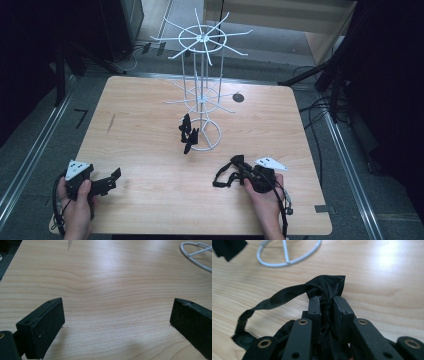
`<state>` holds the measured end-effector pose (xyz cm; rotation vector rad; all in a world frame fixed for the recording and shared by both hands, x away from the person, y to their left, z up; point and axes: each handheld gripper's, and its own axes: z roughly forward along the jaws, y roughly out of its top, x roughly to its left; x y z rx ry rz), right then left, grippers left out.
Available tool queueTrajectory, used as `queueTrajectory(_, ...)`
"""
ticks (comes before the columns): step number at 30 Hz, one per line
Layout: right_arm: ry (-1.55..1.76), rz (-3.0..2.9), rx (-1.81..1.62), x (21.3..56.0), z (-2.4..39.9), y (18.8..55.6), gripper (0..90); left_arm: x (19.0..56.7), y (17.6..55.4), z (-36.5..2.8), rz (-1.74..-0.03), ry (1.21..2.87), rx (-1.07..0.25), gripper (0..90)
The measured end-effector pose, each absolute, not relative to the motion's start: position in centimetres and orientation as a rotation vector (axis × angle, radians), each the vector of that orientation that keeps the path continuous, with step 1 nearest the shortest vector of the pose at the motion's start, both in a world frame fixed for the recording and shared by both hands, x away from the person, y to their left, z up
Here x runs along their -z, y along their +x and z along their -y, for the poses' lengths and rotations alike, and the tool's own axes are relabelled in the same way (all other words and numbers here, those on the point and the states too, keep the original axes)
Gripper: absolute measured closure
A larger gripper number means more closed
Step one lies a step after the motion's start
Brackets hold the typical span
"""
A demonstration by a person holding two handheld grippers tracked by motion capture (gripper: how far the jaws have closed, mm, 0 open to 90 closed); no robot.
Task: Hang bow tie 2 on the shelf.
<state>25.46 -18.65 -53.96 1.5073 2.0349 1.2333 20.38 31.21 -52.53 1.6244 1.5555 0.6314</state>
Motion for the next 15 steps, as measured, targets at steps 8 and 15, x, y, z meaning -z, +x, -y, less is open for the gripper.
queueTrajectory(8, 1.440, -1.973, -1.311, 52.4, 18.1, 24.6, 77.8, 52.5, 20.4, -31.2, -1.555, 1.624, -0.631, 0.0)
queueTrajectory(15, 1.360, -1.913, -1.392, 50.2, 17.5, 23.7, 77.8, 52.5, 20.4, -31.2, -1.556, 1.626, -0.636, 0.0)
